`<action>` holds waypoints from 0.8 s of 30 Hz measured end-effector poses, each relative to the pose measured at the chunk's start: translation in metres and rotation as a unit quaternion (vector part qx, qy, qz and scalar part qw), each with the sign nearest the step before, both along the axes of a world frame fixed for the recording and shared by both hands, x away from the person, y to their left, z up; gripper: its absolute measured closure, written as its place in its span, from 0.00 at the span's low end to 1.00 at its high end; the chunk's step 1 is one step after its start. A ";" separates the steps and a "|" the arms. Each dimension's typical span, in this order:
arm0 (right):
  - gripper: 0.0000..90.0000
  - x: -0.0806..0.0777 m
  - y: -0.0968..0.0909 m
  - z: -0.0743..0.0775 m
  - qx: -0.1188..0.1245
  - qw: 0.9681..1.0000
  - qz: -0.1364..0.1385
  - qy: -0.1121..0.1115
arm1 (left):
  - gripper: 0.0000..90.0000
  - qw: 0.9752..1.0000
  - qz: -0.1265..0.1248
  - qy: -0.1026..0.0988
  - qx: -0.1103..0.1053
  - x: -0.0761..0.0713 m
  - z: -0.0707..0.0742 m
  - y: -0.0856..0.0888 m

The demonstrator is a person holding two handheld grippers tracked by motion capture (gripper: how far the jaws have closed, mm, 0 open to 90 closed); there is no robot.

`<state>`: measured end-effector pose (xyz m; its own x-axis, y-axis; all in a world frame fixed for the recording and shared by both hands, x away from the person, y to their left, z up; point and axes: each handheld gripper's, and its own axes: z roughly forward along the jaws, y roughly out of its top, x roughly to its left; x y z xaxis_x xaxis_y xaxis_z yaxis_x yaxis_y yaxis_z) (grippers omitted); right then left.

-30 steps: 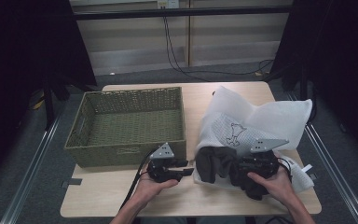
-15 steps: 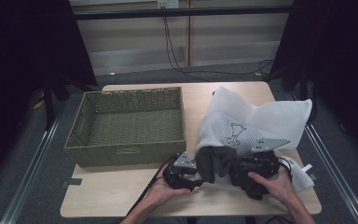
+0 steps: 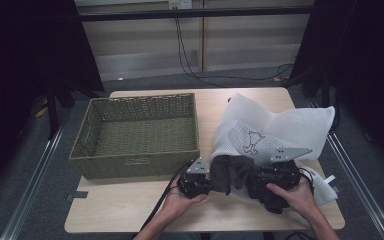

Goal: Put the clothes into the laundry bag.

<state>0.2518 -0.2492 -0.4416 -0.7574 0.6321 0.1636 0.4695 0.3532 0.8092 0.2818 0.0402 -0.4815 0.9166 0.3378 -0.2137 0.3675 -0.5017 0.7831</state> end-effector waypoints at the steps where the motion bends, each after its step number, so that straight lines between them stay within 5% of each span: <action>1: 0.89 0.000 0.000 0.001 0.001 1.000 0.000 -0.001 | 0.95 1.000 0.000 0.000 -0.004 -0.001 0.003 0.000; 7: 0.88 0.003 -0.002 0.004 -0.002 1.000 -0.003 -0.006 | 0.96 0.999 -0.014 -0.002 -0.030 -0.007 0.016 0.002; 12: 0.88 0.012 -0.001 0.002 -0.017 1.000 -0.006 -0.006 | 0.96 0.999 -0.025 -0.018 -0.027 -0.012 0.027 0.000; 20: 0.88 0.025 0.002 -0.005 -0.043 0.999 -0.021 -0.010 | 0.97 0.999 -0.033 -0.015 -0.027 -0.014 0.022 0.005; 24: 0.88 0.030 0.000 -0.003 -0.035 0.999 -0.024 -0.012 | 0.97 0.999 -0.036 -0.014 -0.035 -0.014 0.021 0.011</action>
